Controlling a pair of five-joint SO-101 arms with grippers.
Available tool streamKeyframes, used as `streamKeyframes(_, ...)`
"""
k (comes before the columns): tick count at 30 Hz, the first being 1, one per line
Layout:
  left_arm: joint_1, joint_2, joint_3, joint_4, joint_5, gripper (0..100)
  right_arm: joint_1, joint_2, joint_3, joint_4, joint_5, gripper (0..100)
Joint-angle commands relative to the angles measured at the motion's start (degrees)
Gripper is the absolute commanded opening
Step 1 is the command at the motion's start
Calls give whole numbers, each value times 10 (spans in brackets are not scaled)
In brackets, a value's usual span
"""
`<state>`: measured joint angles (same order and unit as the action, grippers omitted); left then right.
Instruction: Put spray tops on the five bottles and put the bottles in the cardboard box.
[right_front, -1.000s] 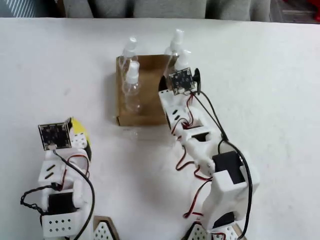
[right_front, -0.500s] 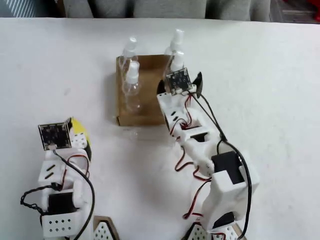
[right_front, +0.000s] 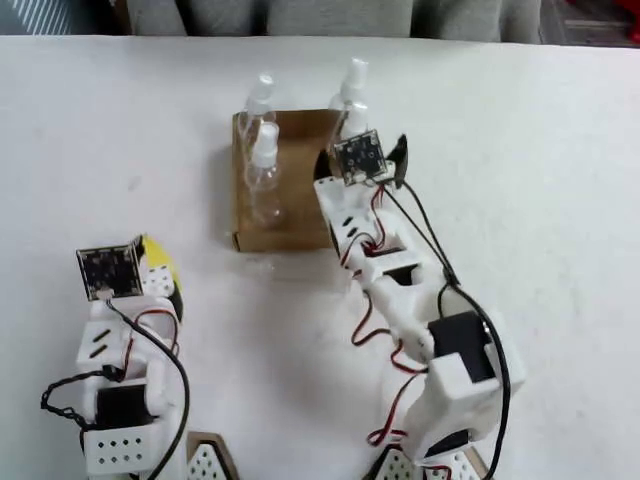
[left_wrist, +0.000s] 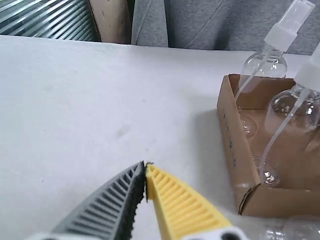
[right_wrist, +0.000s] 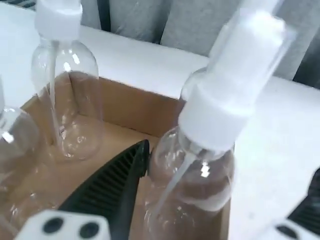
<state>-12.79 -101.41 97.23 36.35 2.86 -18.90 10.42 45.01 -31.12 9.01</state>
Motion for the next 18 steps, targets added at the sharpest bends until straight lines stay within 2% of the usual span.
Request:
streamKeyframes(1,-7,-8,-1,-18,-6,22,-6,-47,-5,33,0,427)
streamKeyframes(5,-7,-8,-1,-18,-6,22,-6,-63,-6,44,-31,427)
streamKeyframes(18,-7,-8,-1,-18,-6,22,-3,-100,5,44,-38,427)
